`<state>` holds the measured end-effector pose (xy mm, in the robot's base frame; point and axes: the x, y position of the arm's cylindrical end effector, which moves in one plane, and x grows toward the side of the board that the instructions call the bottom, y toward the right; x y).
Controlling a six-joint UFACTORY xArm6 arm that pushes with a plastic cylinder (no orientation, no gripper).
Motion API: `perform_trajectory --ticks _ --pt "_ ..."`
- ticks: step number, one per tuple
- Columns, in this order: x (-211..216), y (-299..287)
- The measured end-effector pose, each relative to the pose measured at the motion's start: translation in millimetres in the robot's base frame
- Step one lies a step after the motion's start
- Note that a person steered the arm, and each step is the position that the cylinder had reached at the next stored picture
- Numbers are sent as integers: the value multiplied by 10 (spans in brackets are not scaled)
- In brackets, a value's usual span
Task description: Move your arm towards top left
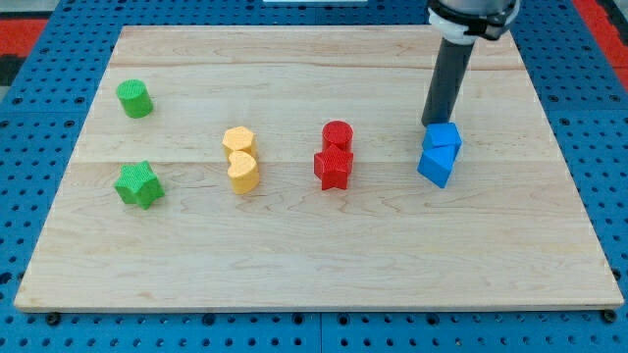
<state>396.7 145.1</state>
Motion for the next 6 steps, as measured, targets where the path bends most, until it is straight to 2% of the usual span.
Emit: perform_trajectory --ticks 1,2,3,5,6 --pt "82 0" --pt "-222 -3" --pt "-650 -313" --pt "-1222 -1796" --pt "-1283 -2425"
